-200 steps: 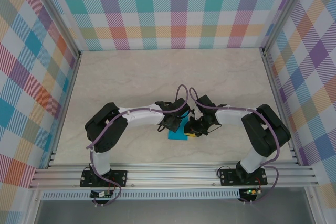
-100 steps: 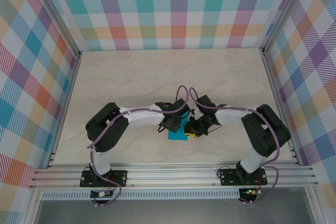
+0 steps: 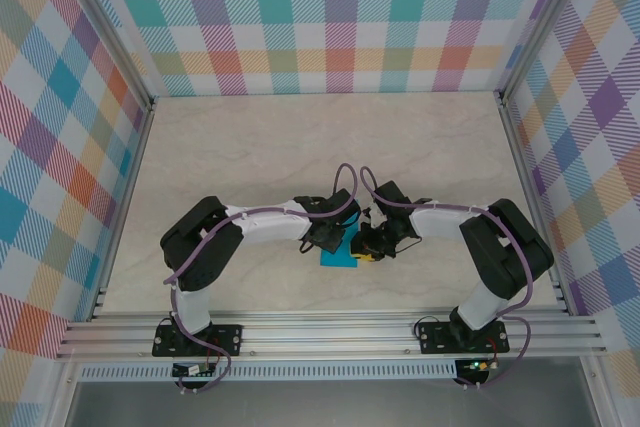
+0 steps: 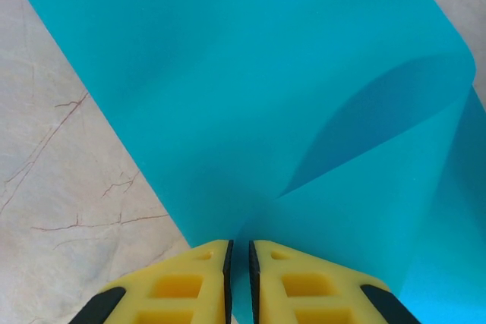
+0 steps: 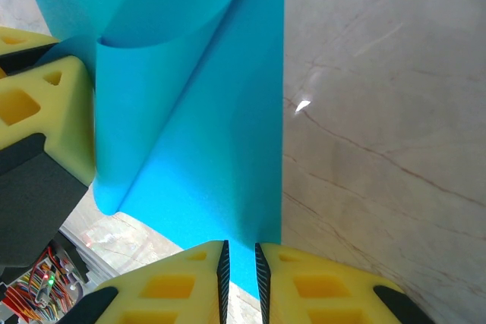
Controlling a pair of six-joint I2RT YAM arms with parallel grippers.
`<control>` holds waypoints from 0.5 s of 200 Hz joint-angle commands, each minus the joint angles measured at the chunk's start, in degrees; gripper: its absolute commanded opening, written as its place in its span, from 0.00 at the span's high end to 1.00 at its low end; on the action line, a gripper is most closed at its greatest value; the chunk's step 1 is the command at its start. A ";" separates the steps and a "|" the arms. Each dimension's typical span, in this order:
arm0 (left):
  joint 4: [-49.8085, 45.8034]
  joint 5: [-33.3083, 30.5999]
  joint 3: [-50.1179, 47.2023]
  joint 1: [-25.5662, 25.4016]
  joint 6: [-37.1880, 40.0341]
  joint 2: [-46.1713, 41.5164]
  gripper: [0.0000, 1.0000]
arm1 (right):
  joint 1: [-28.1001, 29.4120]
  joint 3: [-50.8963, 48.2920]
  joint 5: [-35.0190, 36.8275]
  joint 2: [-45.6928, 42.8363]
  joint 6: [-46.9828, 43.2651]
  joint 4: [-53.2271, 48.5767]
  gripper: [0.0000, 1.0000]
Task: Fold a paper plane with a square sheet of paper (fold left side to right side)
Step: Fold the triangle a second time at the center of the table.
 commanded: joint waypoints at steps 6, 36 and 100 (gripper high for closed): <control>-2.42 -0.79 -1.90 0.72 -0.80 0.81 0.84 | 0.76 0.32 1.75 1.84 -0.58 0.18 0.79; -2.27 -0.60 -2.24 0.72 -0.91 1.13 0.84 | 0.45 0.02 1.51 -1.76 0.27 1.07 0.78; -1.66 -0.14 -2.51 0.72 -1.07 0.68 0.84 | -5.35 -1.68 -3.48 -9.03 2.74 3.96 0.81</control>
